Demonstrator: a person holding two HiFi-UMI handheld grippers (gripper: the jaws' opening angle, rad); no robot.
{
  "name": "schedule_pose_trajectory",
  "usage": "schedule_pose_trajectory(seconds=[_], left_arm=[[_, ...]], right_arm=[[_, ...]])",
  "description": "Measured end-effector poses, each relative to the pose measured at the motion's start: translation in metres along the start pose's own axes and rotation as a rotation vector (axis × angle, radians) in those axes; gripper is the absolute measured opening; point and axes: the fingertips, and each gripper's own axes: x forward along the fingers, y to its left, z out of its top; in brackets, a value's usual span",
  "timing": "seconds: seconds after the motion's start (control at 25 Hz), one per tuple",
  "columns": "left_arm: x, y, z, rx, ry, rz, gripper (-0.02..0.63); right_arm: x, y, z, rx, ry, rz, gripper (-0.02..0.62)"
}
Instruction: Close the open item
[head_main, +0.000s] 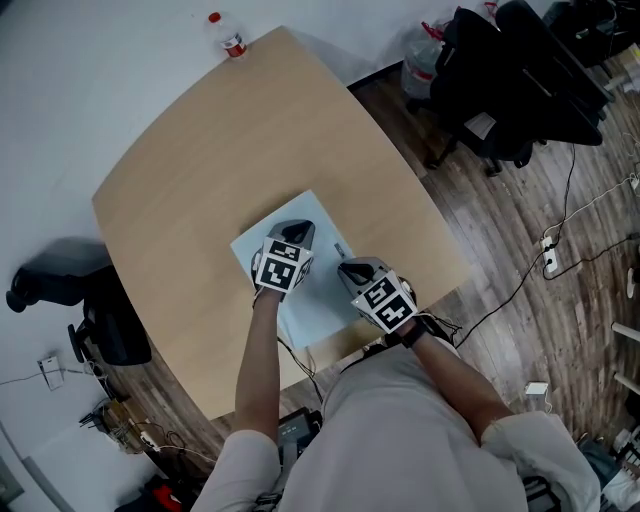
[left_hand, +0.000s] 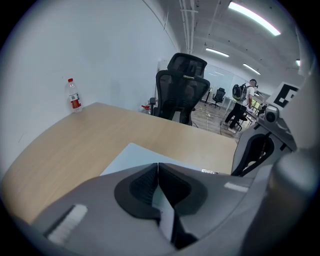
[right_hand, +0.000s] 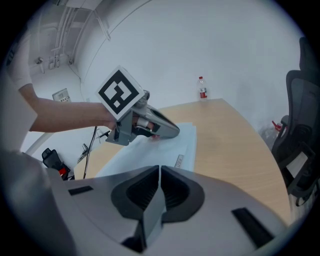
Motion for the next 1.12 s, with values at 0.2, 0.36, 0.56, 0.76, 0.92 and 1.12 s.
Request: schedule_pose_trajectory(seconds=[0.2,0.36,0.56,0.76,0.92,1.12], left_arm=[[0.008,-0.001,-0.004,-0.015,0.009,-0.012,0.014],[0.012,-0.002,-0.006,-0.005,0.025,-0.014,0.014],[0.015,-0.003,-0.008,-0.006,0.046,-0.016,0.014],[0.018,-0.003,-0.009,-0.031,0.059,-0.02,0.014],[0.021,-0.005,-0.011,-0.001,0.08,-0.006,0.014],[0.019,-0.002,-0.01,-0.027,0.07,0.024,0.014]], right_arm=[[0.004,-0.003,-0.012,0.02,0.032,0.003,0.014],[0.009,-0.007,-0.018,0.024,0.041,-0.003,0.014],[0.011,-0.012,-0.025,-0.002,0.062,-0.013,0.014],[0.012,-0.014,-0.029,-0.046,0.076,-0.02,0.014],[0.013,-0.014,-0.03,-0.045,0.081,-0.019,0.014],[0.01,-0.014,-0.027,-0.017,0.073,-0.026,0.014]])
